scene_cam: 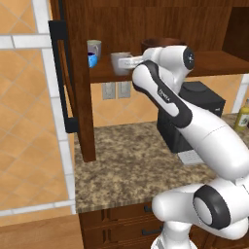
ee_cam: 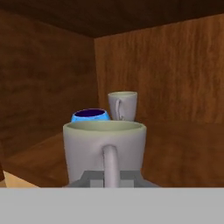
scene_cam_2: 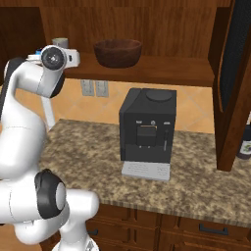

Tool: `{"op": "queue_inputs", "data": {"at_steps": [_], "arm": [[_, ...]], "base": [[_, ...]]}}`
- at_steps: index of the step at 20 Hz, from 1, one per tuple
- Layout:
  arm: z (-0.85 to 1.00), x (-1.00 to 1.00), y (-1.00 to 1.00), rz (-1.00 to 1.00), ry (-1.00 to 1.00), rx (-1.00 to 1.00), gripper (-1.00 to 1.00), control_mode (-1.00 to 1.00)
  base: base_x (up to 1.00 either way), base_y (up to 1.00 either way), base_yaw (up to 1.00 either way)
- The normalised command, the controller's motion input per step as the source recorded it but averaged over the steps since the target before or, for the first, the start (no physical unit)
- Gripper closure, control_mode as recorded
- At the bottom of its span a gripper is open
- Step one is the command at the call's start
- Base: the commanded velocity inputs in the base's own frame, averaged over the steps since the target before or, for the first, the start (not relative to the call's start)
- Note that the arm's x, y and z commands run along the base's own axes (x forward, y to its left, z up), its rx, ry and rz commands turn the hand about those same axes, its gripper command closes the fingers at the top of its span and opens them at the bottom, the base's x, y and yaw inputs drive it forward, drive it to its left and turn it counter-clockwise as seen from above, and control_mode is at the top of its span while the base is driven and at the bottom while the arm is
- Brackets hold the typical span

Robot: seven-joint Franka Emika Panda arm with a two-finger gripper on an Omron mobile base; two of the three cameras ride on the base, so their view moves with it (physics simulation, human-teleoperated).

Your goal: Gather all objects into one cabinet and sort the glasses and bowls to opposite sides.

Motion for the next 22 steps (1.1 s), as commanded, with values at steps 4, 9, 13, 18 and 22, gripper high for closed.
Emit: {"op": "queue_inputs", "data": {"at_steps": [4, 9, 13, 18, 22], "arm": [[0.07, 0.18, 0.10, 0.00, -0.08, 0.00, 1.00, -1.00], [0.00, 0.18, 0.35, 0.00, -0.13, -0.03, 1.00, -1.00], [0.00, 0.25, 0.19, 0.00, -0.11, 0.00, 1.00, -1.00], [0.00, 0.15, -0.09, 0.00, -0.04, 0.00, 1.00, -1.00], [0.00, 0.24, -0.05, 0.00, 0.00, 0.00, 1.00, -1.00]], "base": [[0.00, 0.00, 0.00], [0.00, 0.00, 0.00], [0.00, 0.00, 0.00], [0.00, 0.00, 0.00], [0.00, 0.00, 0.00]]}}
